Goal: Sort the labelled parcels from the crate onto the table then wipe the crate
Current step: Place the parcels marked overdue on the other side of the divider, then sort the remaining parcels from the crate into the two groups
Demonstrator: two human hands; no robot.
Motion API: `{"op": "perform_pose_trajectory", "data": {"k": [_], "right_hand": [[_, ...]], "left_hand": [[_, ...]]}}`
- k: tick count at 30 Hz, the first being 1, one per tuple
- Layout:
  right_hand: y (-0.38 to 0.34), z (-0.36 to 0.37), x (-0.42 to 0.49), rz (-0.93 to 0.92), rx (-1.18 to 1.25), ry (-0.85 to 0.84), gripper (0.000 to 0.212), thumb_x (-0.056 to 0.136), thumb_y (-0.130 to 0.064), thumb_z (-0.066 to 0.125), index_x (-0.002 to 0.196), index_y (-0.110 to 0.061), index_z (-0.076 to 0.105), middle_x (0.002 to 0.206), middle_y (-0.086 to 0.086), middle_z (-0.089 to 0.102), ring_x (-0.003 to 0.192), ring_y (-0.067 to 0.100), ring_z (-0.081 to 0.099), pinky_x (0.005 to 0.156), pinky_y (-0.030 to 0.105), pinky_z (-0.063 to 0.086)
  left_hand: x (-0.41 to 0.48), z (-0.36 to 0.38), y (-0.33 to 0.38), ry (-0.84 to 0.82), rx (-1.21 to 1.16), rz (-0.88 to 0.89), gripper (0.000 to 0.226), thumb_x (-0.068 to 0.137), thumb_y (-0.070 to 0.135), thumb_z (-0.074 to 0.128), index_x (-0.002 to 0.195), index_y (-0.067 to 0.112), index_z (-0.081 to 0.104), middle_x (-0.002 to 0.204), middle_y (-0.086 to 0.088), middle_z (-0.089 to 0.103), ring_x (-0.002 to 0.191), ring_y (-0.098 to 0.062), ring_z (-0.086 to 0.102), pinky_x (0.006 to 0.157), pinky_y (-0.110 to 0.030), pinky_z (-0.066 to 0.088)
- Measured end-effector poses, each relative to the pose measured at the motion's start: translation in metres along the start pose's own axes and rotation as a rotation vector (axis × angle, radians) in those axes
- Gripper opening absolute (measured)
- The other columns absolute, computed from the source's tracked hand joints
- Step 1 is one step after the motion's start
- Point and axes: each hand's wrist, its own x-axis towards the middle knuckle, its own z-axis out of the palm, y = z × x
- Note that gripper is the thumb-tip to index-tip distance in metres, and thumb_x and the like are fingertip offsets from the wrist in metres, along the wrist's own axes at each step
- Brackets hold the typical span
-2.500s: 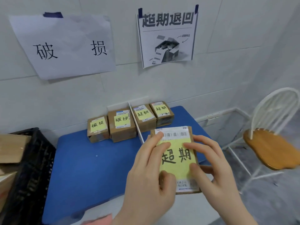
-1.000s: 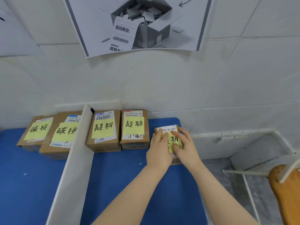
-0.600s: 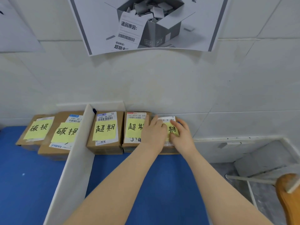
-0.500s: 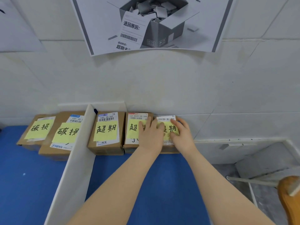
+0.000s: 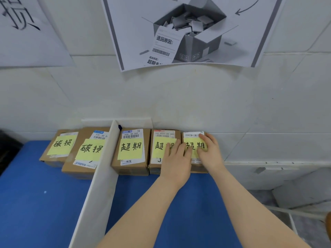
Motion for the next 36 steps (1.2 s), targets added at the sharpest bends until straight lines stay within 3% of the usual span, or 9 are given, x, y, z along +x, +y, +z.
{"op": "perform_pose_trajectory", "data": {"k": [5,9,12,16,20,26,30,34,36], "right_hand": [[-0.014,-0.009,-0.002,-0.003,-0.178,-0.031,0.047,0.094,-0.012,0.056,0.141,-0.015,0.049,0.157,0.009,0.026,0.143,0.023,0.028,0.116,0.041,0.027],[-0.058,-0.009,-0.038,-0.255,-0.188,0.163,0.044,0.094,-0.01,0.055,0.136,-0.022,0.054,0.152,0.009,0.033,0.138,0.025,0.032,0.109,0.029,0.026],[-0.108,0.004,-0.076,-0.393,-0.126,0.171,0.043,0.091,-0.006,0.057,0.131,-0.022,0.057,0.141,0.003,0.045,0.129,0.017,0.041,0.1,0.023,0.029],[-0.173,0.039,-0.142,-0.448,-0.076,-0.029,0.037,0.093,-0.011,0.056,0.125,-0.029,0.054,0.117,-0.018,0.054,0.107,-0.003,0.049,0.089,0.019,0.038],[-0.212,0.087,-0.213,-0.535,-0.15,-0.167,0.029,0.095,-0.018,0.054,0.115,-0.039,0.049,0.113,-0.026,0.051,0.108,-0.01,0.049,0.083,0.006,0.037],[-0.249,0.207,-0.293,-0.565,-0.485,-0.254,0.035,0.095,-0.025,0.051,0.13,-0.032,0.047,0.127,-0.015,0.044,0.115,0.009,0.045,0.085,0.026,0.045],[-0.279,0.281,-0.328,-0.625,-0.593,-0.29,0.042,0.095,-0.025,0.049,0.136,-0.031,0.044,0.133,-0.011,0.045,0.116,0.015,0.047,0.09,0.028,0.042],[-0.299,0.318,-0.349,-0.598,-0.612,-0.31,0.042,0.097,-0.026,0.045,0.139,-0.032,0.04,0.136,-0.012,0.041,0.119,0.014,0.044,0.092,0.026,0.041],[-0.303,0.327,-0.356,-0.595,-0.607,-0.345,0.043,0.098,-0.027,0.044,0.14,-0.033,0.038,0.139,-0.014,0.039,0.121,0.012,0.042,0.094,0.024,0.039]], "left_hand": [[-0.012,-0.033,0.003,-0.112,-0.079,-0.032,0.056,0.099,0.018,0.041,0.152,0.014,0.023,0.16,-0.012,0.014,0.149,-0.029,0.003,0.119,-0.045,-0.002],[-0.022,-0.091,-0.009,-0.036,-0.169,-0.145,0.061,0.097,0.02,0.041,0.153,0.017,0.016,0.161,-0.011,0.006,0.149,-0.028,-0.002,0.12,-0.044,0.002],[-0.043,-0.147,-0.025,0.063,-0.219,-0.23,0.061,0.097,0.022,0.04,0.152,0.018,0.015,0.161,-0.011,0.003,0.149,-0.029,-0.005,0.12,-0.044,0.004],[-0.122,-0.2,-0.066,0.254,-0.251,-0.242,0.055,0.096,0.022,0.044,0.149,0.018,0.027,0.158,-0.008,0.016,0.147,-0.026,0.01,0.117,-0.039,0.018],[-0.238,-0.209,-0.15,0.402,-0.258,-0.375,0.047,0.095,0.02,0.05,0.141,0.02,0.043,0.149,-0.001,0.036,0.135,-0.019,0.035,0.103,-0.033,0.038],[-0.367,-0.182,-0.284,0.123,-0.05,-0.523,0.05,0.098,0.031,0.045,0.146,0.022,0.033,0.15,-0.001,0.032,0.137,-0.023,0.034,0.109,-0.033,0.033],[-0.407,-0.184,-0.348,0.106,0.042,-0.498,0.054,0.062,0.021,0.083,0.113,0.013,0.067,0.111,-0.009,0.065,0.098,-0.029,0.067,0.076,-0.04,0.057],[-0.424,-0.19,-0.375,0.063,0.031,-0.45,0.052,0.083,0.024,0.065,0.133,0.015,0.053,0.133,-0.007,0.053,0.124,-0.03,0.052,0.098,-0.046,0.047],[-0.432,-0.189,-0.382,0.055,0.037,-0.458,0.052,0.082,0.024,0.066,0.132,0.017,0.054,0.133,-0.005,0.054,0.123,-0.029,0.053,0.097,-0.046,0.048]]}}
